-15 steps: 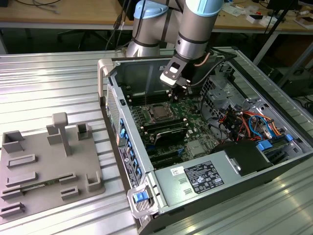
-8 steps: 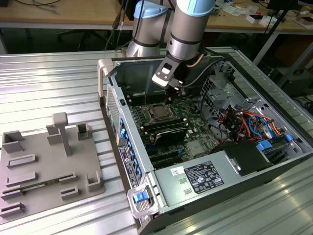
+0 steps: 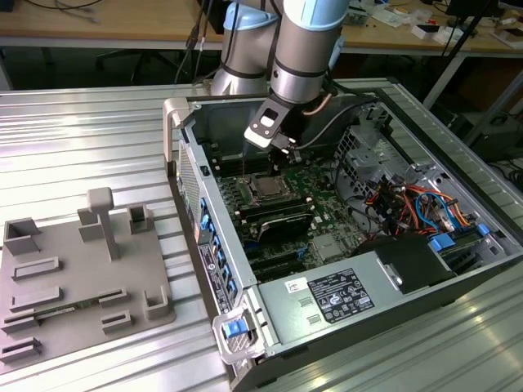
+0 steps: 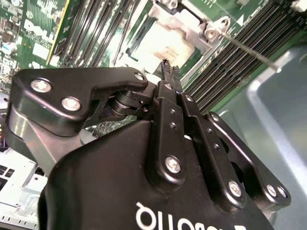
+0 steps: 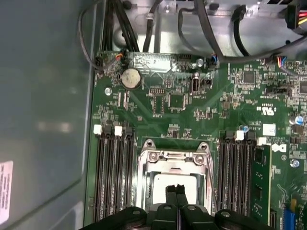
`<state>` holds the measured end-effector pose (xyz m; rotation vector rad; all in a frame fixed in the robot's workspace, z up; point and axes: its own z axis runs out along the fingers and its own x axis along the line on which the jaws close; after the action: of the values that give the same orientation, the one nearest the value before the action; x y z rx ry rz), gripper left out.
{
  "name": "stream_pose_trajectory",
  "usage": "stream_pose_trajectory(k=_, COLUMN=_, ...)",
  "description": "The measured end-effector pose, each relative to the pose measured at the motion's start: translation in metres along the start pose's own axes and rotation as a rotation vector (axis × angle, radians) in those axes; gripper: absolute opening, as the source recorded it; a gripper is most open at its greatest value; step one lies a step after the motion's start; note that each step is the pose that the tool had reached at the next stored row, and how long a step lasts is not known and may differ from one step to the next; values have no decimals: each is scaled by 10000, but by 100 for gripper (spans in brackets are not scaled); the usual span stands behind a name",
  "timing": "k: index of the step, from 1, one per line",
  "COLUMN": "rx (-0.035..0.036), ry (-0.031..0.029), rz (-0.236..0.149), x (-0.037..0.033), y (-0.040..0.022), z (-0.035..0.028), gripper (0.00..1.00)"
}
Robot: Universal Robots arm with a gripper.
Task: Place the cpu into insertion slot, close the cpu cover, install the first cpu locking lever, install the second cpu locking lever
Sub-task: 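Close the cpu cover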
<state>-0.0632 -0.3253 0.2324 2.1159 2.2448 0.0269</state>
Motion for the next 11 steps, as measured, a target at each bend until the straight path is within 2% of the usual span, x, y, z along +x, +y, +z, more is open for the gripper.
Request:
stream_pose_trajectory(k=3, rx=0, ry=-1, rz=1, x=3, y=-48, z=14, gripper=11)
stream_pose_trajectory(k=11, rx=1, ry=0, rz=0, x=15, y=-224, z=72, gripper=11)
